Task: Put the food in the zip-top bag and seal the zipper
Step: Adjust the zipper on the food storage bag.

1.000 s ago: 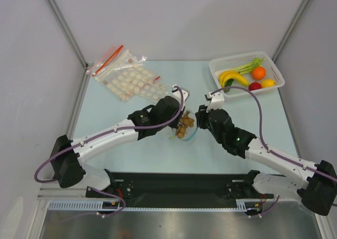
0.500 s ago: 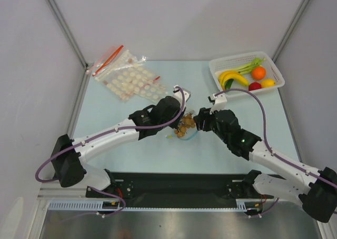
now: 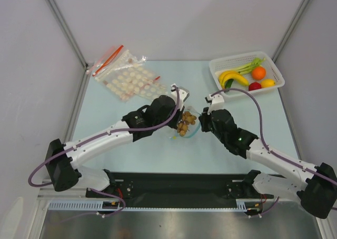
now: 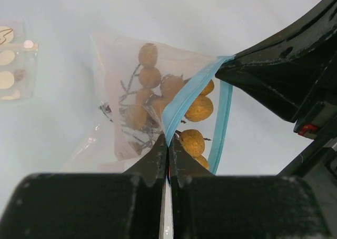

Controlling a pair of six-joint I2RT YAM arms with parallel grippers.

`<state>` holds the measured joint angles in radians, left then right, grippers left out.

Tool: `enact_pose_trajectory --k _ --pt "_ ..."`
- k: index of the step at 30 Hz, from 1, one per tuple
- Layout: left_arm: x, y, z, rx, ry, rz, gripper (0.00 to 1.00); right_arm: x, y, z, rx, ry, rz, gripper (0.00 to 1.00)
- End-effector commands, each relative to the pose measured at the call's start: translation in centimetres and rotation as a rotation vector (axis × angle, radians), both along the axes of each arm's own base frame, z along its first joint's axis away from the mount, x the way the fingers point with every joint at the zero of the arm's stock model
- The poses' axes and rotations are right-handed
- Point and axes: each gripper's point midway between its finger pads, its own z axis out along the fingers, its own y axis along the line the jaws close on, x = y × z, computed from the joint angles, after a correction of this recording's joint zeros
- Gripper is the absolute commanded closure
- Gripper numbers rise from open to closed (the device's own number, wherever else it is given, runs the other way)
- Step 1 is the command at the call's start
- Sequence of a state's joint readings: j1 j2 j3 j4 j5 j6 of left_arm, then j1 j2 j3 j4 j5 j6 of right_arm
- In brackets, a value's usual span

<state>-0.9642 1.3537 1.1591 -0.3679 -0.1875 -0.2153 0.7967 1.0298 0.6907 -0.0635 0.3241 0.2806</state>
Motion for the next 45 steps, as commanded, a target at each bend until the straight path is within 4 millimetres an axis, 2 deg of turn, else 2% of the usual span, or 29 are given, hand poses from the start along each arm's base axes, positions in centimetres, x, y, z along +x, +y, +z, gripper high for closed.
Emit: enact_pose_trajectory --k 1,3,4,7,11,14,17,18,19,21,23,24,26,28,30,32,33,36,38,39,40,45 --pt "0.6 0.2 1.7 -0.03 -0.06 0.008 0.94 1.2 -1.3 2.9 0.029 -0.046 -0.126 1.0" --pt "1.2 0.7 1.1 0.002 -0.067 0.044 0.88 0.9 -1.9 3.5 0.044 -0.05 -0.149 1.0" --pt "1.4 0.6 0.7 0.02 -0.068 0.049 0.82 0.8 -2.1 3.5 0.053 -0.051 -0.153 1.0" --pt "2.1 0.7 -0.2 0.068 -0.067 0.069 0.74 0.3 -2.4 4.7 0.1 -0.069 -0.156 1.0" --pt "2.6 -0.2 -2.7 0.123 -0.039 0.057 0.64 -0.1 -2.6 5.3 0.141 -0.07 -0.165 1.0" --pt "2.9 -0.9 -3.9 0.148 -0.029 0.05 0.59 -0.1 -2.8 5.3 0.144 -0.06 -0.177 1.0" --pt "2.5 -1.3 -3.4 0.145 -0.057 0.05 0.48 0.2 -3.2 5.0 0.136 -0.046 -0.206 1.0" --pt "2.2 -1.4 -2.6 0.122 -0.074 0.043 0.44 0.4 -3.5 5.1 0.137 -0.045 -0.219 1.0" --pt "1.6 -1.8 -2.5 0.098 -0.088 0.028 0.36 0.4 -3.8 4.8 0.133 -0.033 -0.23 1.0" --pt "0.5 -1.7 -1.4 0.048 -0.116 0.007 0.29 0.8 -4.4 4.8 0.142 -0.027 -0.253 1.0" --pt "0.2 -2.0 0.0 -0.027 -0.147 -0.001 0.25 0.8 -4.7 4.8 0.154 -0.018 -0.258 1.0" --pt "-0.4 -1.9 -0.5 -0.04 -0.139 -0.024 0.23 0.9 -4.9 4.8 0.157 -0.019 -0.262 1.0" --pt "-1.0 -2.3 1.4 -0.134 -0.179 -0.057 0.22 0.9 -5.3 5.0 0.175 -0.019 -0.27 1.0" --pt "-1.7 -2.3 0.7 -0.145 -0.173 -0.084 0.22 0.9 -5.6 5.1 0.183 -0.02 -0.276 1.0" --pt "-1.5 -3.0 1.0 -0.184 -0.192 -0.087 0.21 0.7 -5.8 5.4 0.197 -0.023 -0.281 1.0" --pt "-1.6 -3.7 -0.3 -0.172 -0.177 -0.091 0.22 0.7 -6.0 5.5 0.212 -0.024 -0.292 1.0" --pt "-1.6 -4.1 -0.3 -0.188 -0.183 -0.094 0.22 0.7 -6.1 5.5 0.213 -0.024 -0.293 1.0" --pt "-1.6 -5.0 -2.2 -0.162 -0.165 -0.089 0.21 0.7 -6.1 5.5 0.224 -0.023 -0.297 1.0" --pt "-1.5 -5.7 -2.7 -0.156 -0.158 -0.086 0.21 0.7 -6.1 5.5 0.226 -0.023 -0.301 1.0" --pt "-1.4 -6.0 -3.8 -0.134 -0.14 -0.083 0.21 0.7 -6.1 5.4 0.228 -0.02 -0.301 1.0" --pt "-1.2 -6.3 -3.7 -0.135 -0.142 -0.082 0.21 0.7 -6.0 5.5 0.235 -0.022 -0.298 1.0" --pt "-0.3 -6.8 -6.1 -0.079 -0.119 -0.042 0.22 0.6 -6.0 5.6 0.243 -0.025 -0.29 1.0"
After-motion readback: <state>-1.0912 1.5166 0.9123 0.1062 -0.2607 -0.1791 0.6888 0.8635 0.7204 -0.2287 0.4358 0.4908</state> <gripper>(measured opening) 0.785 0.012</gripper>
